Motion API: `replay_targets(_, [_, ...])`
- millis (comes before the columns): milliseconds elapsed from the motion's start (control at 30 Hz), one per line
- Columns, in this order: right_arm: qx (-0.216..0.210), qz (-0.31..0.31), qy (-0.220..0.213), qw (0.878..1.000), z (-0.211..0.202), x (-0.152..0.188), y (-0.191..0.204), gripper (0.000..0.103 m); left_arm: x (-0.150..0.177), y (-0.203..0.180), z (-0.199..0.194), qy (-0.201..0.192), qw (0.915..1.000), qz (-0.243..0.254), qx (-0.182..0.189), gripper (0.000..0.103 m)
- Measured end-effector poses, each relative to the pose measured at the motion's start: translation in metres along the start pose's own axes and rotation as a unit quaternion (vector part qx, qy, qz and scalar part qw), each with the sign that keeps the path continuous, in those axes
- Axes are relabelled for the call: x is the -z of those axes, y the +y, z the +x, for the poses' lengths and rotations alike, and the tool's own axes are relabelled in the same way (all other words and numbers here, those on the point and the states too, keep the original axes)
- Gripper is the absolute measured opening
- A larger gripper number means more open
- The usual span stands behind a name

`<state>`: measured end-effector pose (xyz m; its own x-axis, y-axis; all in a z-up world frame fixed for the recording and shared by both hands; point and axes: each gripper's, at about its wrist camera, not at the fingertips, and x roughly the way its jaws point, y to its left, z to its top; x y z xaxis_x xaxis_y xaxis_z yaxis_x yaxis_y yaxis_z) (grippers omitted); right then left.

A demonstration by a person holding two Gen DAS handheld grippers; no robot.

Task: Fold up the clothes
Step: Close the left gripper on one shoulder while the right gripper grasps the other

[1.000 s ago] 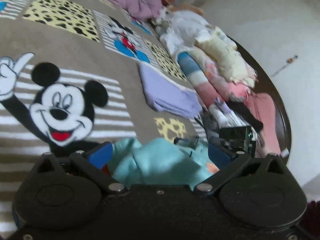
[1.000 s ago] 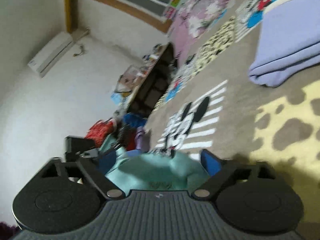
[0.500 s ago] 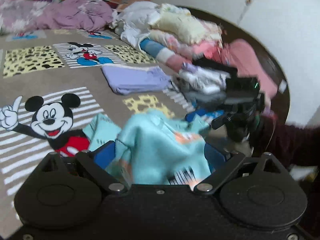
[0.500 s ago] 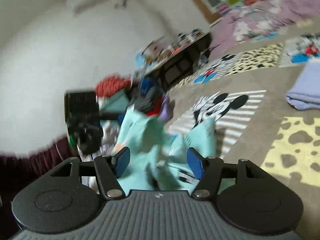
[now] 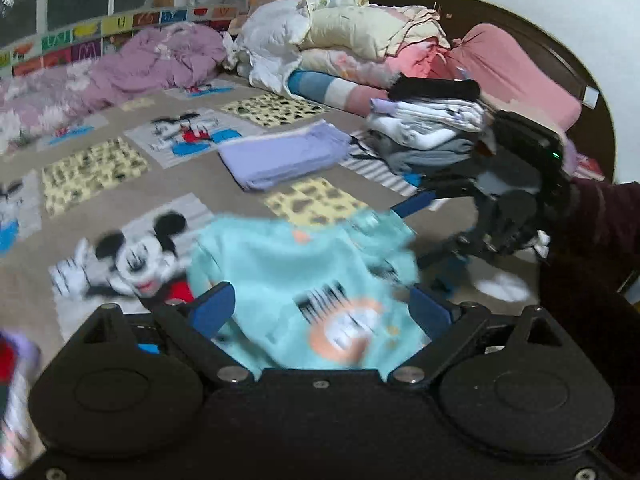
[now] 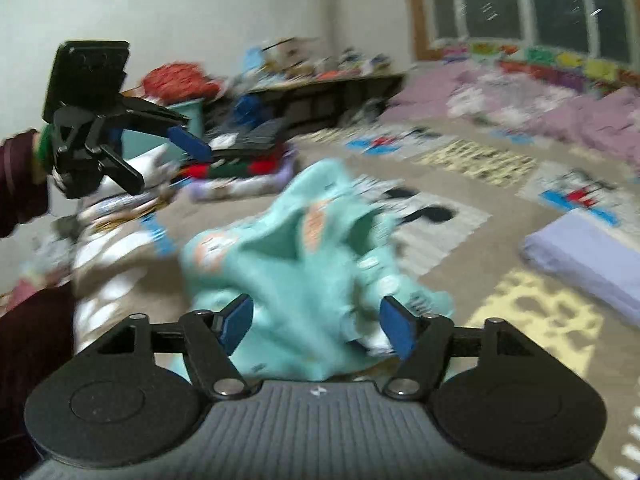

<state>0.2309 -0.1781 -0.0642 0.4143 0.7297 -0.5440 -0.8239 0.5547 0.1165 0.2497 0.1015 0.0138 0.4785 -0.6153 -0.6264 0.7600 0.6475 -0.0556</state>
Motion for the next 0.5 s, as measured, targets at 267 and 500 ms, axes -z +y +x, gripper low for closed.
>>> replay_targets(267, [0.016, -0.045, 0.006, 0.999, 0.016, -0.007, -0.028, 0.087, -0.041, 0.061, 0.072, 0.067, 0.9954, 0.016, 0.067, 0.095])
replay_targets(500, [-0.033, -0.057, 0.022, 0.998, 0.027, -0.013, -0.048, 0.076, -0.054, 0.092, 0.127, 0.140, 0.9769, 0.005, 0.161, 0.096])
